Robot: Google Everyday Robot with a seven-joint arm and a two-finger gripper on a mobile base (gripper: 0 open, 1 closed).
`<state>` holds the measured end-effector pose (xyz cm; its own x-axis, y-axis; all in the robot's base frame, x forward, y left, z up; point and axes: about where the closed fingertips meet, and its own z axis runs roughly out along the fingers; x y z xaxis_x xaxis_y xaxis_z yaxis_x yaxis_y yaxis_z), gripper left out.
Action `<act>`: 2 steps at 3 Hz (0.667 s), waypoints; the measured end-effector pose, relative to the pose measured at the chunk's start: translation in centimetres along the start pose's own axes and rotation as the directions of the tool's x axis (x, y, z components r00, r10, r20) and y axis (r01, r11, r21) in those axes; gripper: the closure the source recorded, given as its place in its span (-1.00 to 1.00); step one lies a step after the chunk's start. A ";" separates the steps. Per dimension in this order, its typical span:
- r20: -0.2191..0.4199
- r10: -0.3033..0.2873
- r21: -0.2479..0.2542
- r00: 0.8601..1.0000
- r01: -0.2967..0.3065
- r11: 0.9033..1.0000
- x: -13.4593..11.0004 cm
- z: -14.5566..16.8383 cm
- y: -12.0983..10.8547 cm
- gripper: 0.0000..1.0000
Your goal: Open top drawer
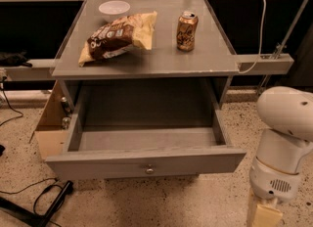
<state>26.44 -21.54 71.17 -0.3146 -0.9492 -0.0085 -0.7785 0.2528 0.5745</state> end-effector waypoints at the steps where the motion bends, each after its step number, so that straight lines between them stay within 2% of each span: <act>1: 0.007 0.000 0.015 1.000 0.000 1.000 -0.2 0.0 -0.3 0.18; 2: 0.039 -0.003 0.137 0.999 -0.002 0.991 -1.3 -3.4 0.1 -0.28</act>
Offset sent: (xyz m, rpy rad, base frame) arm 0.0463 0.0120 0.0899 -0.0455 -0.3201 -0.0396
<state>28.62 -20.87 73.98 -0.3330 -0.9420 -0.0418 -0.8448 0.2783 0.4569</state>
